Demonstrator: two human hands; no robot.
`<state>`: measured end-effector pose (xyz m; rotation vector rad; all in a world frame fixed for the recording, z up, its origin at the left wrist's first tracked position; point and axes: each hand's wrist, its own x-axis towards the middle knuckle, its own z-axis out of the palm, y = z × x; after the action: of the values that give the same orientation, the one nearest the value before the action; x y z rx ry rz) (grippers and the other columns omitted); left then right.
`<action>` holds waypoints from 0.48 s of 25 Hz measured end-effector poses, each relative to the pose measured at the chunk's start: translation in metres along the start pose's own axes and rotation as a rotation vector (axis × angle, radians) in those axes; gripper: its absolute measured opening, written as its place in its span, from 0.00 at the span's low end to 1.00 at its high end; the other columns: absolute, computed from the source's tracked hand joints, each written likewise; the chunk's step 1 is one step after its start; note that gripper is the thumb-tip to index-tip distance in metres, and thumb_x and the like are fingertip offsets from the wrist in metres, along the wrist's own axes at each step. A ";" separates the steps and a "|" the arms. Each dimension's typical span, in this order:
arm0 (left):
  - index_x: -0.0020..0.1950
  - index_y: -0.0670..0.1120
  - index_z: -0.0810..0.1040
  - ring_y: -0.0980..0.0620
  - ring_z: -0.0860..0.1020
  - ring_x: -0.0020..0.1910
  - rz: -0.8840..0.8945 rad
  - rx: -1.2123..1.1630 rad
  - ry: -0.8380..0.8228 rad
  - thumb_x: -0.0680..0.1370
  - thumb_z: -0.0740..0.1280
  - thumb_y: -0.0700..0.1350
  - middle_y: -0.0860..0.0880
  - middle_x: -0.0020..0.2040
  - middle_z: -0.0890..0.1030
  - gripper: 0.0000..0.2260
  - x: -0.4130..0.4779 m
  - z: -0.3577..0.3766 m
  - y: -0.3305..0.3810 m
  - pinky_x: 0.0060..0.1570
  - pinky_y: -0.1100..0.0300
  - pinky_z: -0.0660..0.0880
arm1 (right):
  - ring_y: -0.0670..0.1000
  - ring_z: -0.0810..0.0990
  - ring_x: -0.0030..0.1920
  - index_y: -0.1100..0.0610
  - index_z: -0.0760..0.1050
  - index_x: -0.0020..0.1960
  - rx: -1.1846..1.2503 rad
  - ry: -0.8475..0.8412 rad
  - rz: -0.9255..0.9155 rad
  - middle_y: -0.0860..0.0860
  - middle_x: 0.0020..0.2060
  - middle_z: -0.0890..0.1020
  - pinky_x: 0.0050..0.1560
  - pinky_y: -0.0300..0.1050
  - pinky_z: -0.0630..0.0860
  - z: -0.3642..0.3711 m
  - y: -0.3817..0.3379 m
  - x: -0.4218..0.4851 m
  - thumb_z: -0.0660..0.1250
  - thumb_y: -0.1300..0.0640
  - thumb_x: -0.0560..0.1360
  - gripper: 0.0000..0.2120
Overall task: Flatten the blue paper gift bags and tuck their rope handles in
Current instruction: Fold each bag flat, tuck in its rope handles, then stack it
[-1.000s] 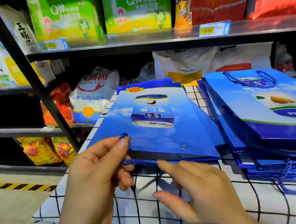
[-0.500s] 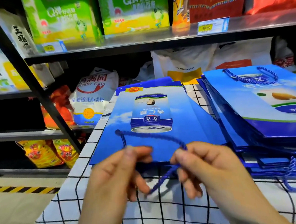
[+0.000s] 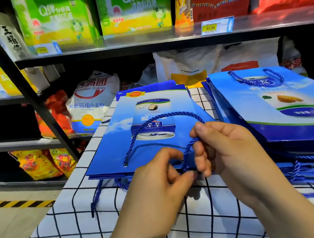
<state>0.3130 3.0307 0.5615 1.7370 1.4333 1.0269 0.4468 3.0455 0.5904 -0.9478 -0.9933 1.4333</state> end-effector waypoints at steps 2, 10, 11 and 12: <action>0.35 0.47 0.75 0.56 0.70 0.25 0.026 0.080 0.022 0.72 0.70 0.48 0.49 0.28 0.77 0.08 0.005 -0.001 0.004 0.27 0.64 0.65 | 0.47 0.71 0.19 0.59 0.77 0.36 -0.029 -0.004 -0.032 0.51 0.22 0.74 0.17 0.36 0.67 -0.001 -0.002 0.002 0.64 0.54 0.64 0.08; 0.28 0.46 0.77 0.57 0.69 0.17 -0.016 -0.156 0.080 0.70 0.70 0.46 0.50 0.20 0.73 0.11 0.035 -0.012 0.027 0.20 0.71 0.64 | 0.45 0.74 0.22 0.54 0.81 0.35 -0.407 -0.064 -0.112 0.48 0.24 0.80 0.21 0.36 0.68 -0.005 0.002 -0.001 0.69 0.67 0.68 0.09; 0.28 0.46 0.77 0.57 0.69 0.17 -0.018 -0.161 0.077 0.70 0.70 0.46 0.51 0.20 0.73 0.11 0.036 -0.010 0.026 0.20 0.71 0.64 | 0.45 0.74 0.22 0.54 0.80 0.34 -0.407 -0.048 -0.116 0.48 0.23 0.80 0.21 0.36 0.68 -0.006 0.002 0.001 0.69 0.67 0.68 0.10; 0.28 0.46 0.77 0.57 0.69 0.17 -0.018 -0.169 0.069 0.70 0.70 0.46 0.52 0.20 0.73 0.11 0.036 -0.009 0.025 0.21 0.70 0.64 | 0.45 0.74 0.22 0.55 0.80 0.34 -0.406 -0.042 -0.108 0.48 0.23 0.80 0.21 0.35 0.68 -0.006 0.001 0.004 0.69 0.68 0.68 0.10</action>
<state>0.3198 3.0618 0.5934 1.5791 1.3601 1.1728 0.4519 3.0496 0.5870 -1.1385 -1.3786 1.1865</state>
